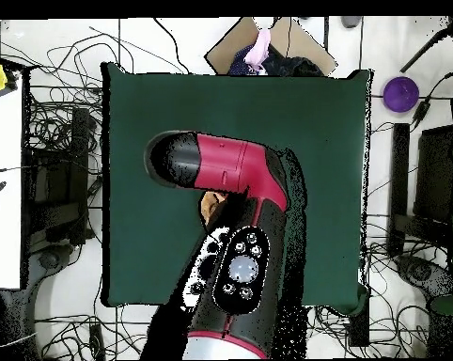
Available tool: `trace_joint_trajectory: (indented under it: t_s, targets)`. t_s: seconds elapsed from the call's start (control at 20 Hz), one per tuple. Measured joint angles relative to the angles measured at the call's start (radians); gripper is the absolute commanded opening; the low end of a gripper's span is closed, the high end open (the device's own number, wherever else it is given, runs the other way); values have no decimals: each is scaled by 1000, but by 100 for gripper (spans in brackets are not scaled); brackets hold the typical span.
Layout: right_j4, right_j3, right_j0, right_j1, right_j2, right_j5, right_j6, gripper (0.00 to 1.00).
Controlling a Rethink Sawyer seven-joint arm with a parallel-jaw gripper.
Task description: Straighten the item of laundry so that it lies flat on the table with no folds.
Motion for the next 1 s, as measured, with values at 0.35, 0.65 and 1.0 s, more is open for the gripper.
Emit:
trace_joint_trajectory:
  t_s: [0.35,0.65,1.0]
  targets:
    - [0,36,0,-1,0,-13,0,100]
    - [-1,43,3,-1,-3,-13,0,100]
    - [-1,51,38,-1,-23,-13,0,100]
